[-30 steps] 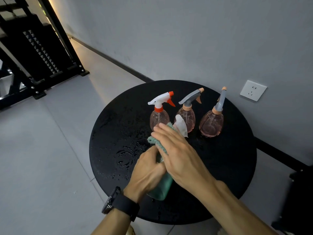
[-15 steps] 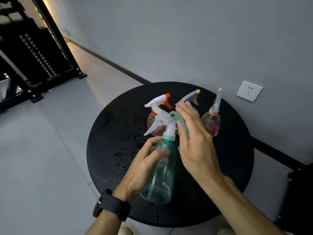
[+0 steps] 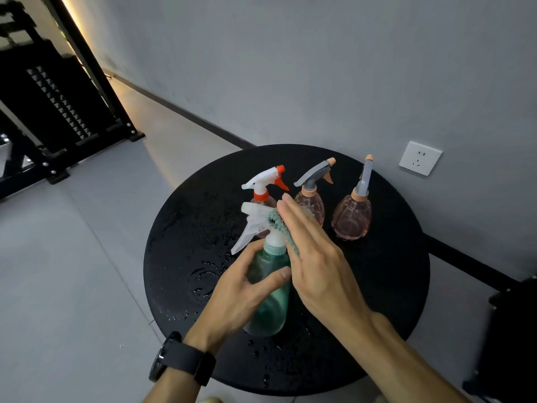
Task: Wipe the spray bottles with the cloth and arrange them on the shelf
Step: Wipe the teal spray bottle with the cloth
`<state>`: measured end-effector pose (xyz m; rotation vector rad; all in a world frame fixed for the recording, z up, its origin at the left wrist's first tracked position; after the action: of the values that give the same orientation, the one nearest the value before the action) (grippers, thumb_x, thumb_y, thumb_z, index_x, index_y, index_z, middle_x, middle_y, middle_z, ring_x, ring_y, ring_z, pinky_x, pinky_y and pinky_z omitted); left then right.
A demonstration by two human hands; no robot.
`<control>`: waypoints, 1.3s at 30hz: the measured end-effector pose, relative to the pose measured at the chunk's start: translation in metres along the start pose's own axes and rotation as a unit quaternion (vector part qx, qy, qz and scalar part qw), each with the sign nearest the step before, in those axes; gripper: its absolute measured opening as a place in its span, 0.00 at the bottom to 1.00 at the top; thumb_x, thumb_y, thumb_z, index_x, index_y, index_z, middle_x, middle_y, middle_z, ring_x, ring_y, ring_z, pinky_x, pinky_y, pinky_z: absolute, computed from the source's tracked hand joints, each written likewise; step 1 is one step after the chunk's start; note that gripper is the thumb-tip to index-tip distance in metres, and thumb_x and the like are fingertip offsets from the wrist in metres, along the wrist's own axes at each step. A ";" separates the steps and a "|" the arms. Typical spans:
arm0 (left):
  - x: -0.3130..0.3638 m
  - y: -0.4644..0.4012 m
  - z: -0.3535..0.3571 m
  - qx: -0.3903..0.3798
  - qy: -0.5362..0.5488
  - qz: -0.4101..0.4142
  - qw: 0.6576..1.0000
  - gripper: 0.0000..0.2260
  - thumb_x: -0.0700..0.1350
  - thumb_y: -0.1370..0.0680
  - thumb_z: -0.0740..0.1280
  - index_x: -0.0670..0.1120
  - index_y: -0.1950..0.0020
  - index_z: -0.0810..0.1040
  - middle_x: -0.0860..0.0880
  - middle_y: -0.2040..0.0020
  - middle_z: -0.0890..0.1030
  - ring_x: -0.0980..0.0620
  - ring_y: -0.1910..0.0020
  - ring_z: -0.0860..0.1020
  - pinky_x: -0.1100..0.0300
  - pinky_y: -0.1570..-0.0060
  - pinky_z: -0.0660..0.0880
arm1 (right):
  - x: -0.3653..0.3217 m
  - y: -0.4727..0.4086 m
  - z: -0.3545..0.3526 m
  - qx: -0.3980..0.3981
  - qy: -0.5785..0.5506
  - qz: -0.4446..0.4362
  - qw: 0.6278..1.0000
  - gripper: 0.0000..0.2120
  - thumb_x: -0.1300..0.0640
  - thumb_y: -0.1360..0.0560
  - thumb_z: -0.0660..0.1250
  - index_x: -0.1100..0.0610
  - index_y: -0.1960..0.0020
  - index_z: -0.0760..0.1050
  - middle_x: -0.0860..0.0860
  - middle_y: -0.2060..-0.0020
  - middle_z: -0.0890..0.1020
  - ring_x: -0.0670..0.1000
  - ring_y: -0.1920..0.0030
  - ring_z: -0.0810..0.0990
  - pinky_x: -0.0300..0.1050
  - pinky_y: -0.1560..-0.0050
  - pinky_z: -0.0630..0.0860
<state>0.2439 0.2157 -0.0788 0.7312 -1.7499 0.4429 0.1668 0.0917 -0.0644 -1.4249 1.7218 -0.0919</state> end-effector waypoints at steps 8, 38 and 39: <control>0.003 -0.002 -0.006 0.043 0.052 -0.004 0.998 0.18 0.58 0.27 0.67 0.59 0.37 0.74 0.58 0.46 0.83 0.59 0.45 0.81 0.64 0.46 0.77 | 0.003 0.000 -0.001 0.039 -0.052 0.046 0.997 0.22 0.57 0.18 0.53 0.60 0.25 0.63 0.52 0.25 0.65 0.44 0.25 0.61 0.32 0.29 0.60; -0.021 -0.006 -0.056 0.261 0.076 -0.076 0.959 0.24 0.64 0.21 0.57 0.57 0.27 0.60 0.57 0.38 0.75 0.53 0.39 0.74 0.53 0.37 0.69 | 0.003 0.023 0.030 -0.097 -0.008 0.009 0.995 0.25 0.61 0.20 0.54 0.60 0.23 0.57 0.52 0.24 0.62 0.46 0.24 0.58 0.41 0.26 0.58; -0.026 -0.007 -0.058 0.264 0.071 -0.085 0.958 0.25 0.64 0.20 0.56 0.56 0.26 0.58 0.55 0.36 0.73 0.52 0.38 0.73 0.54 0.38 0.67 | 0.004 0.022 0.030 -0.086 -0.004 0.010 0.996 0.25 0.63 0.20 0.55 0.61 0.24 0.58 0.52 0.24 0.62 0.47 0.24 0.59 0.42 0.26 0.59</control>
<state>0.2949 0.2539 -0.0869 1.1858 -1.4254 0.8378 0.1693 0.1090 -0.0975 -1.5289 1.7725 0.0742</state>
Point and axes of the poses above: each hand's wrist, its own y-axis away from the middle knuckle, its own z-axis out of the palm, x = y × z, the point moved 1 cm from there along -y, towards the middle knuckle
